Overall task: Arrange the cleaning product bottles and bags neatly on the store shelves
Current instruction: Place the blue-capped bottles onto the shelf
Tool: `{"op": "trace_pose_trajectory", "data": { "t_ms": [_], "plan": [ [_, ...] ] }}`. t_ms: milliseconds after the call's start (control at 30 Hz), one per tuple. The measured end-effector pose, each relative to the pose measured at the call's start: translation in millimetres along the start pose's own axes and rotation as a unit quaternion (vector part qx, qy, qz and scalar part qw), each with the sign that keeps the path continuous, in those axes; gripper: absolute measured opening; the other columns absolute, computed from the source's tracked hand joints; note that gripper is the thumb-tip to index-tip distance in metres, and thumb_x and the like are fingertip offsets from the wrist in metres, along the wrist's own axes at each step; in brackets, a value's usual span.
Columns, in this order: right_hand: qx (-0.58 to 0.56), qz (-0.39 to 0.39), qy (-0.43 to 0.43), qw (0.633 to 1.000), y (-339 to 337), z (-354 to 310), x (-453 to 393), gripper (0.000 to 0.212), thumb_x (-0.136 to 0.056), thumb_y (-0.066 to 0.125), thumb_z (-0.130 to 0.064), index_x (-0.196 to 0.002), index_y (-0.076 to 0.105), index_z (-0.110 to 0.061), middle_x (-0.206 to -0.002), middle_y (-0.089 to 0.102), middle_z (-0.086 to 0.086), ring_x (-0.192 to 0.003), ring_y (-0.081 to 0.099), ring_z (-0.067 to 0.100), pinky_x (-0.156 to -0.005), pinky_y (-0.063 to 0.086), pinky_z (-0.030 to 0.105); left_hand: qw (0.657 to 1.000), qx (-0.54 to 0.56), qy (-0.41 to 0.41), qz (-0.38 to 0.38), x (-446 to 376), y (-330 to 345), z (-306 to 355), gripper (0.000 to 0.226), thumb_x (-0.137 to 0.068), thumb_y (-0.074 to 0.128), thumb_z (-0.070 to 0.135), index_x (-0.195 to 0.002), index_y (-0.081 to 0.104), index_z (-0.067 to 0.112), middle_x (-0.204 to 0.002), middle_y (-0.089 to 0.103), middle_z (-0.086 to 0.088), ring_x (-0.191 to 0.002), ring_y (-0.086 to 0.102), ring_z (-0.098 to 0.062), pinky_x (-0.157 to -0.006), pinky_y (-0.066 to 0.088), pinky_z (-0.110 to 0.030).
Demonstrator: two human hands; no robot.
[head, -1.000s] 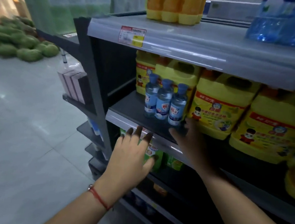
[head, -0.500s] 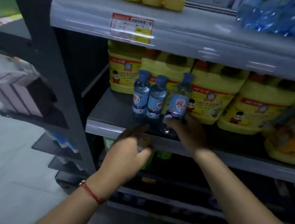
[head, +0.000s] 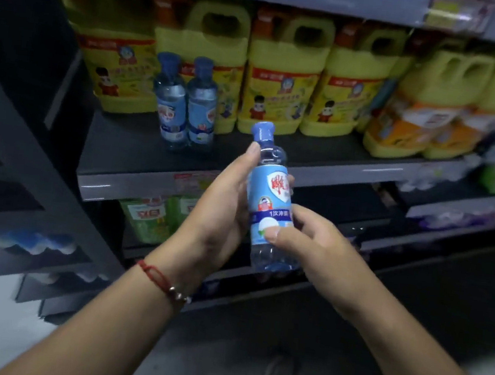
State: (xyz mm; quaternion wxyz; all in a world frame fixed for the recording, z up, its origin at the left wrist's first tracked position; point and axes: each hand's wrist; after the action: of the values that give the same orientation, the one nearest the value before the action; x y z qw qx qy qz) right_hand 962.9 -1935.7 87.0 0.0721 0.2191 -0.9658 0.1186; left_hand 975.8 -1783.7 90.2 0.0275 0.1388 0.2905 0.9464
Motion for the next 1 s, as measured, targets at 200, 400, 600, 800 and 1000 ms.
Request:
{"op": "trace_pose_trajectory", "data": {
  "t_ms": [200,400,600,800,1000],
  "plan": [
    [0.007,0.067,0.029,0.997,-6.8,23.0,39.8,0.046,-0.073,0.071,-0.049,-0.115,0.067,-0.030,-0.109,0.076,-0.005,-0.104,0.071,0.012,-0.098,0.055,0.048,0.994,0.079,-0.075,-0.006,2.2,24.8,-28.8,0.041,-0.089,0.057,0.047,-0.094,0.068,0.007,-0.096,0.068,-0.016,-0.095,0.066,-0.028,-0.082,0.057,-0.041],
    [-0.049,0.121,0.068,0.989,-29.4,54.4,71.4,0.054,-0.064,0.075,-0.052,-0.113,0.062,-0.034,-0.107,0.076,0.000,-0.104,0.071,0.024,-0.100,0.052,0.054,0.990,0.070,-0.122,-0.014,-3.3,52.6,-62.6,0.043,-0.090,0.057,0.044,-0.085,0.075,0.006,-0.094,0.068,-0.016,-0.091,0.064,-0.027,-0.082,0.055,-0.040],
    [-0.112,0.134,0.103,0.979,-68.3,86.1,108.2,0.064,-0.060,0.080,-0.045,-0.118,0.059,-0.028,-0.107,0.074,-0.005,-0.096,0.070,0.008,-0.092,0.055,0.035,0.987,0.038,-0.153,-0.040,-13.4,101.7,-101.9,0.033,-0.096,0.054,0.037,-0.104,0.064,0.006,-0.095,0.065,-0.016,-0.086,0.067,-0.025,-0.079,0.054,-0.038],
    [-0.220,0.171,0.117,0.953,-124.9,119.0,146.1,0.066,-0.057,0.080,-0.037,-0.118,0.062,-0.017,-0.104,0.073,0.002,-0.092,0.067,0.009,-0.079,0.054,0.023,0.985,-0.066,-0.137,-0.084,-20.4,172.5,-153.2,0.031,-0.096,0.054,0.018,-0.125,0.063,0.013,-0.107,0.065,-0.011,-0.097,0.060,-0.027,-0.089,0.048,-0.043],
    [-0.249,0.213,0.140,0.934,-202.7,153.5,192.4,0.054,-0.062,0.070,-0.028,-0.114,0.064,-0.015,-0.096,0.072,0.004,-0.092,0.066,0.016,-0.089,0.050,0.035,0.969,-0.199,-0.102,-0.108,-29.7,257.7,-213.4,0.042,-0.080,0.063,0.020,-0.122,0.066,0.023,-0.124,0.069,-0.014,-0.106,0.066,-0.027,-0.101,0.049,-0.054]
  ]
}}
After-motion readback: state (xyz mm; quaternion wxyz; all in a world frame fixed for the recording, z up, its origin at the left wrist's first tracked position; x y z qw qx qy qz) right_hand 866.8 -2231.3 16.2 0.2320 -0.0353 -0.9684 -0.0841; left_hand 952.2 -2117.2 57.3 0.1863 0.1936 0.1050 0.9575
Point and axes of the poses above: each hand's wrist, its own x-axis away from the middle knuckle, its own y-axis out of the palm, z = x × y
